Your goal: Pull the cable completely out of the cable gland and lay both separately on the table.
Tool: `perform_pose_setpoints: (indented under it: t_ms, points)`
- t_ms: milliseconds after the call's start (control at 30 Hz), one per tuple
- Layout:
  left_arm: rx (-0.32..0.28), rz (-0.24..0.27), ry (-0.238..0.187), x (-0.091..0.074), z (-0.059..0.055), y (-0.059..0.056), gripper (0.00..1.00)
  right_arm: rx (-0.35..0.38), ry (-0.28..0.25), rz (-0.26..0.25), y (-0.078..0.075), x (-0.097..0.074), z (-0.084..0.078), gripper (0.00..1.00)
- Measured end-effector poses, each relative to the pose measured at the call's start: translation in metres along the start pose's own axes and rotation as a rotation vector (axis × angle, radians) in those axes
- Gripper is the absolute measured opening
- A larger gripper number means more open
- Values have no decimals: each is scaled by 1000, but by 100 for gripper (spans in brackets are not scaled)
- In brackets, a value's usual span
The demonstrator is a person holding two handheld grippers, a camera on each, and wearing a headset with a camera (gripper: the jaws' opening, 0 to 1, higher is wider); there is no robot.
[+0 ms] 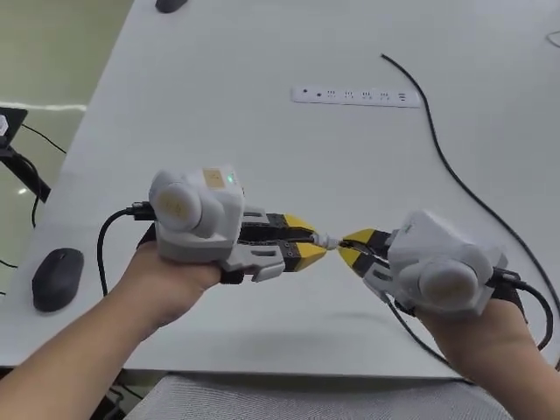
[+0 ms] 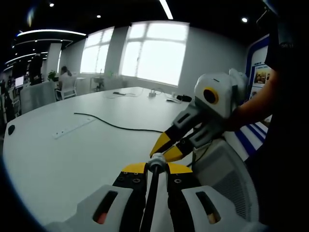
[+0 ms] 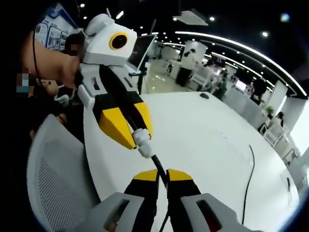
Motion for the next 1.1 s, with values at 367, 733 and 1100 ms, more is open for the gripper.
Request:
perform_pose_setpoints:
  t_ms: [367,733,1100]
  points:
    - [6,8,-13,-2,6,0,15,199,46,-67,-10,-4,-20,0]
    - [0,8,-5,-1,1,-1,15,388,98,-110,-15,-10,-46,0]
    - [-8,16,-1,0,1,3,15,356,104,-97,-17,-9,-46,2]
Point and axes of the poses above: the centre of the closed fingertips' face, and the gripper's own axes: x roughly forward along the fingers, y roughly to its left, z roughly out of its top, the point moved 3 cm from there along -x, roughly backward along the fingers, and after that the axes turned 14 degrees about -y, right-handed, at the moved point
